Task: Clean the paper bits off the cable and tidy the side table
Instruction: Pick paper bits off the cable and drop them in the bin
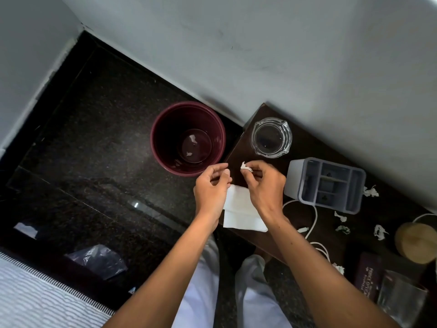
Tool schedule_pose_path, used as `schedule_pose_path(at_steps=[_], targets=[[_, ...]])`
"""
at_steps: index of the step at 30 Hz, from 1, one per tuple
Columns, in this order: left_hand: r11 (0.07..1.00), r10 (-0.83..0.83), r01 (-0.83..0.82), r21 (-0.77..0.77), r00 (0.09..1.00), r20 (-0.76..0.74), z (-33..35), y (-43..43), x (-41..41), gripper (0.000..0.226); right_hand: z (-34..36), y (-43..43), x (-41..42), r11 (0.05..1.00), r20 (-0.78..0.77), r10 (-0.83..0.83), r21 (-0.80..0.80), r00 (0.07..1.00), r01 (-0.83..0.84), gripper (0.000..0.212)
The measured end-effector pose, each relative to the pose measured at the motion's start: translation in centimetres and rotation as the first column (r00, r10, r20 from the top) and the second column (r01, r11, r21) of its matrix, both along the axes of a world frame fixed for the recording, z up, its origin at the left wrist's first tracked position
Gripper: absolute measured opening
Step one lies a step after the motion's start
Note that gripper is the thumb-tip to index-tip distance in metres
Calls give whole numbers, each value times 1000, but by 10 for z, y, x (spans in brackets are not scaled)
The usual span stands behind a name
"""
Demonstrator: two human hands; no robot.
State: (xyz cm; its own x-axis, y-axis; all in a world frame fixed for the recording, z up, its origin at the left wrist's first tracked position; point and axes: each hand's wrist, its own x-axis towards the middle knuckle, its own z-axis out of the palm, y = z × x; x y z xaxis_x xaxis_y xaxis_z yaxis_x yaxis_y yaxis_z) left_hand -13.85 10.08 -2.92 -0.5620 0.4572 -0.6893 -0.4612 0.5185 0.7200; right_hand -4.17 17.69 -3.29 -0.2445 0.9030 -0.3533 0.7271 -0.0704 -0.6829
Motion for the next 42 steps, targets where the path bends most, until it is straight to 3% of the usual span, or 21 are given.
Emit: schedule_pose_path(at_steps=[6, 14, 20, 28, 34, 42], targets=[[994, 23, -38, 101, 989, 144, 7, 7, -11, 14, 13, -6, -12, 995, -179, -66, -92, 982, 50, 14], [995, 90, -96, 39, 987, 135, 0, 12, -38, 11, 15, -6, -30, 965, -311, -163, -250, 936, 84, 29], [964, 260, -266, -3, 942, 213, -23, 19, -66, 12, 9, -4, -34, 959, -279, -191, -257, 941, 118, 28], [947, 314, -296, -128, 937, 154, -64, 31, -90, 14, -6, -8, -23, 953, -222, -189, -278, 957, 124, 25], [926, 373, -347, -148, 902, 219, -71, 33, -89, 17, -8, -12, -12, 941, -206, -233, -294, 950, 167, 26], [957, 288, -283, -55, 931, 223, -26, 25, -54, 19, 6, -29, 12, 947, -193, -244, -257, 950, 191, 26]])
